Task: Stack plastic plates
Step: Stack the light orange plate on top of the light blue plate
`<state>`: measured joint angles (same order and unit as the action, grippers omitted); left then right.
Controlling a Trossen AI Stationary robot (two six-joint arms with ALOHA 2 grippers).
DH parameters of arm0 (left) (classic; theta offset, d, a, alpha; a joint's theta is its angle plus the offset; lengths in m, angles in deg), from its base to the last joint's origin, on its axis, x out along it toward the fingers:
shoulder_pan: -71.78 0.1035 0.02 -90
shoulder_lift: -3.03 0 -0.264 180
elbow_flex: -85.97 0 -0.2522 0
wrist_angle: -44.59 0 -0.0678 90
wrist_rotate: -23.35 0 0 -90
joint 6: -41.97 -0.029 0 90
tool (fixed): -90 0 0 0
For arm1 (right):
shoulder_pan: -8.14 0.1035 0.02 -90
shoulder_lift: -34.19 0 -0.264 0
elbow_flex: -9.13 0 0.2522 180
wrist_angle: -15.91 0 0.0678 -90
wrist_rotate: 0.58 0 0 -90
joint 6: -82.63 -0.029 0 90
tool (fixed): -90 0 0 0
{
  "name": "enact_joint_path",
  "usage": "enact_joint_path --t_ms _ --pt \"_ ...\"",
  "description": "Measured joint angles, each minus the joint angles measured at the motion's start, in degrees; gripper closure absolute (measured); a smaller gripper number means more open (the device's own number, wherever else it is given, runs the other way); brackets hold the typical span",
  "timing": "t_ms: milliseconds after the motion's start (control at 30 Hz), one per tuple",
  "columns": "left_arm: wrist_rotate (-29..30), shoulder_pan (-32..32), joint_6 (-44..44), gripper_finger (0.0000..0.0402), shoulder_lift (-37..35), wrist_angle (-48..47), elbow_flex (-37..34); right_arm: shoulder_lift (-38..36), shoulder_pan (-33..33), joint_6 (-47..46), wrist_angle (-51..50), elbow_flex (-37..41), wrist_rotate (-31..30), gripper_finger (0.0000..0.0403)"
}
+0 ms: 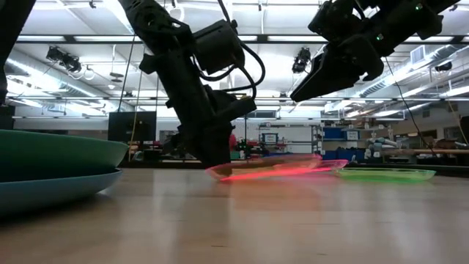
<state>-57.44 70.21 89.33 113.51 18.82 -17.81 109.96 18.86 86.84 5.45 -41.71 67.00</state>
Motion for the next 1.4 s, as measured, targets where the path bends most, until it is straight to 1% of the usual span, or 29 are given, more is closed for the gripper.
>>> enact_joint_path --t_ms 200,367,533,733,867,967,1133,1333,1400 --pt "-2.09 -0.22 -0.63 0.039 -1.39 -1.79 -0.09 0.0 0.0 0.0 0.01 0.0 0.0 0.0233" --pt "-2.17 -0.56 -1.54 0.0395 -3.72 -4.5 0.17 0.0 0.0 -0.04 -0.03 0.0 0.0 0.0233" --pt "-2.84 -1.8 -3.39 0.0396 -6.33 -12.12 3.64 0.0 0.01 -0.11 -0.12 0.0 0.02 0.0233" --pt "-3.63 -5.64 -3.85 0.0397 -9.28 -26.09 10.02 0.0 0.0 -0.11 -0.11 0.0 0.02 0.0233" --pt "-3.55 -8.12 -3.2 0.0398 -10.2 -32.61 13.54 0.0 0.0 -0.13 -0.11 0.0 0.02 0.0233" --pt "-3.01 -9.62 -2.99 0.0398 -10.8 -34.24 14.71 0.0 0.0 -0.15 0.08 0.0 0.15 0.0233" --pt "-1.69 -10.76 -1.5 0.0398 -11.71 -36.0 14.78 0.0 0.01 -0.15 0.78 0.0 1.33 0.0233" --pt "-1.57 -11.84 -1.1 0.0399 -11.95 -38.48 15.86 0.0 0.01 -0.11 1.08 0.0 1.36 0.0233" --pt "-1.92 -12.28 -0.55 0.0399 -11.96 -41.54 16.93 0.0 0.01 -0.12 1.0 0.0 1.36 0.0233"
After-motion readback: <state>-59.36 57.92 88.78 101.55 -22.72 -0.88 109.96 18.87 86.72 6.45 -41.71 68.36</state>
